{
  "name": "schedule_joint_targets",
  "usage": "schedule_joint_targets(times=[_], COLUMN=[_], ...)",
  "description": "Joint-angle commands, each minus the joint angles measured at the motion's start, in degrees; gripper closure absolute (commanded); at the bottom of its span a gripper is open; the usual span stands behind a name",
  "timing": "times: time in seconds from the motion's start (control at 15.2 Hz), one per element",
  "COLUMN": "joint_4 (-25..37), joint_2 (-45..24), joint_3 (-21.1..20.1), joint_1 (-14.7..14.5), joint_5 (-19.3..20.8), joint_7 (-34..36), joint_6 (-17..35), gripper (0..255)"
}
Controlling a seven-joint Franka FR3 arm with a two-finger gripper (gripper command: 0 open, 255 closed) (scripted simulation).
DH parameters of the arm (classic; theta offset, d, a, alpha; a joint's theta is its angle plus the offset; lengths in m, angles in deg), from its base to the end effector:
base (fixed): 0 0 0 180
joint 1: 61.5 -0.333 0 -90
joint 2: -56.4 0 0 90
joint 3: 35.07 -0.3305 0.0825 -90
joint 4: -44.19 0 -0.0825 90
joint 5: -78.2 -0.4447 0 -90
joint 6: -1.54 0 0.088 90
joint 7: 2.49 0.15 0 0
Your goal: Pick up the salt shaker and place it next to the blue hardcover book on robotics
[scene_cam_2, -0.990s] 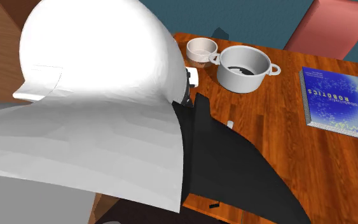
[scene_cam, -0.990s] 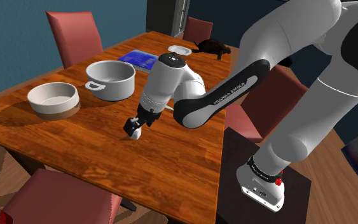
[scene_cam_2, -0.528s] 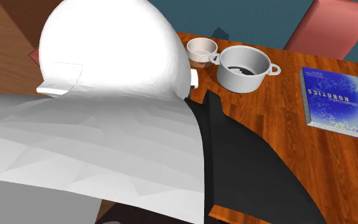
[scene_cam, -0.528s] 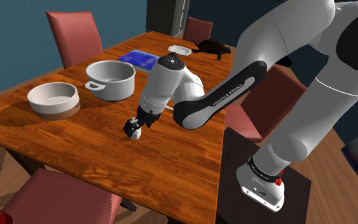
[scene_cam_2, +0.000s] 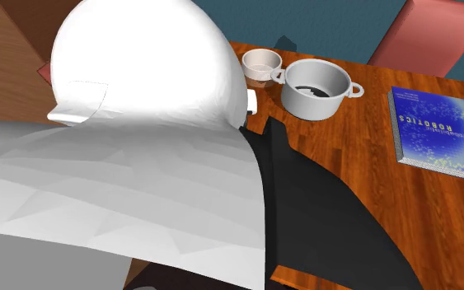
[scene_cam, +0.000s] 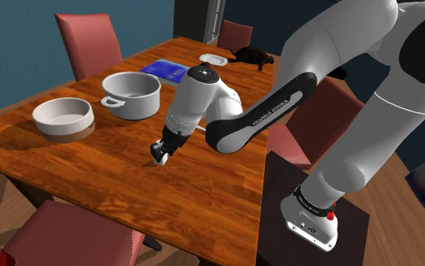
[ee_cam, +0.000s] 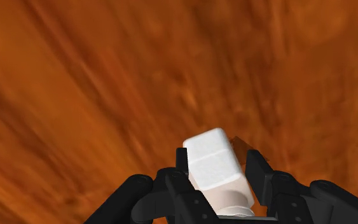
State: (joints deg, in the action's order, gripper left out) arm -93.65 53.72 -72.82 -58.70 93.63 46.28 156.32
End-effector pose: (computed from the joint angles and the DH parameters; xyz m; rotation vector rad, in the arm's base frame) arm 0.4611 0.3299 0.2501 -3.0275 0.0251 -0.4138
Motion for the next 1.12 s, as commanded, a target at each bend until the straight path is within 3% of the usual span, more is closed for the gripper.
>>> schedule_joint_targets(times=[0.0,0.2,0.59,1.06], joint_4=[0.0,0.0,1.0,3.0], joint_2=[0.0,0.0,4.5,8.9], joint_3=[0.0,0.0,-0.6,0.1], joint_1=[0.0,0.0,0.0,-0.8], joint_5=[0.0,0.0,-7.2,-12.9], joint_7=[0.0,0.0,-5.5,-10.0], joint_6=[0.0,0.0,-4.1,-9.4], gripper=[255,255,255,255])
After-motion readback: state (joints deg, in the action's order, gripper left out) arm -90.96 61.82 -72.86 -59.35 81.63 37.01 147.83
